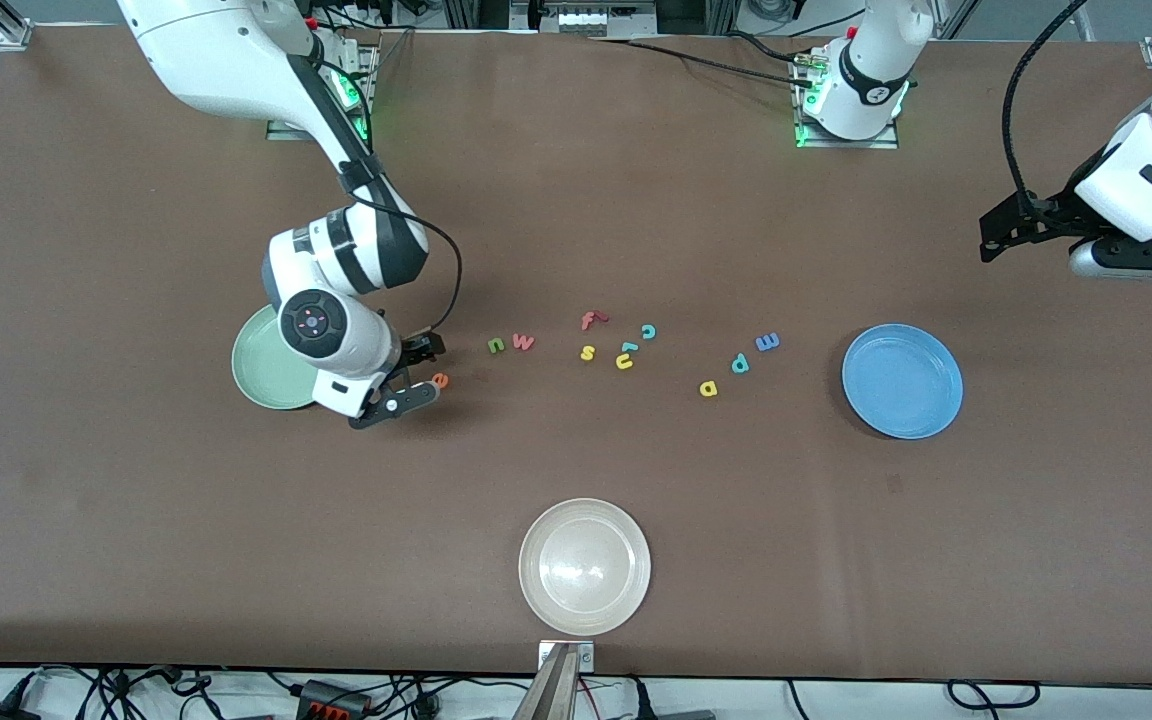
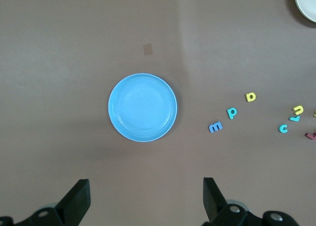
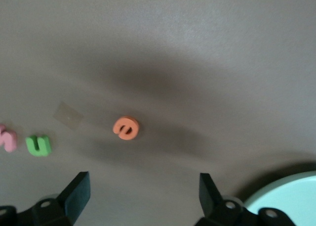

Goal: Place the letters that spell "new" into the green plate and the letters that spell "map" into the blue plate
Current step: 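Grasp the orange e with the right gripper while the left gripper reaches letters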

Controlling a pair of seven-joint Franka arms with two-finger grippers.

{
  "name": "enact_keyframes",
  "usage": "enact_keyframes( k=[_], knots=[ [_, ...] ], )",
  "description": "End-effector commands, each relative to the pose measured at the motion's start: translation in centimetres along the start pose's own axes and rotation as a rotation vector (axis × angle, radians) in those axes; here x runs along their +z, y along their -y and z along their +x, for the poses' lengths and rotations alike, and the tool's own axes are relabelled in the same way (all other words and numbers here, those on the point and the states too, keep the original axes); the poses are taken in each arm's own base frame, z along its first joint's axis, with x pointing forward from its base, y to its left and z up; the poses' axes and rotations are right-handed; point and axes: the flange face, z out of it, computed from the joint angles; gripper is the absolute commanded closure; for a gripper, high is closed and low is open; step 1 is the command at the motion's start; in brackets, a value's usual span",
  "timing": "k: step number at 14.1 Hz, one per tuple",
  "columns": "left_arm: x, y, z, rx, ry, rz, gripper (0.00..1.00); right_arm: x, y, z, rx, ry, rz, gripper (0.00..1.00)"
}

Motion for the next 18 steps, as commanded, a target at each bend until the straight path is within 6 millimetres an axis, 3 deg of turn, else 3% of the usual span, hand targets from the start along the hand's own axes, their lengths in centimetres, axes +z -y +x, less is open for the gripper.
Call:
enact_keyframes(
  k=[1,5,8,12,18],
  knots=[
    [-0.1,-0.2,0.0,-0.003,-0.002,-0.005,0.0,0.1,0.4,0.5,0.128,-0.019,0.035,0.04],
    [0.8,-0.9,-1.0,0.008,0.097,-0.011,0.0,1.5,0.6,1.3,0.276,-0.009,0.023,0.19],
    [0.9,-1.9,-1.0,0.027,0.1,-0.009,0.0,2.6,1.6,1.5,0.324,0.002,0.017,0.24],
    [3.1,-3.4,-0.1,0.05,0.141,-0.008,0.0,3.9,1.2,1.8,0.374,0.013,0.016,0.29],
    [14.4,-7.3,5.7,0.115,0.184,-0.039,0.0,5.7,1.8,1.9,0.398,0.01,0.017,0.4]
  ],
)
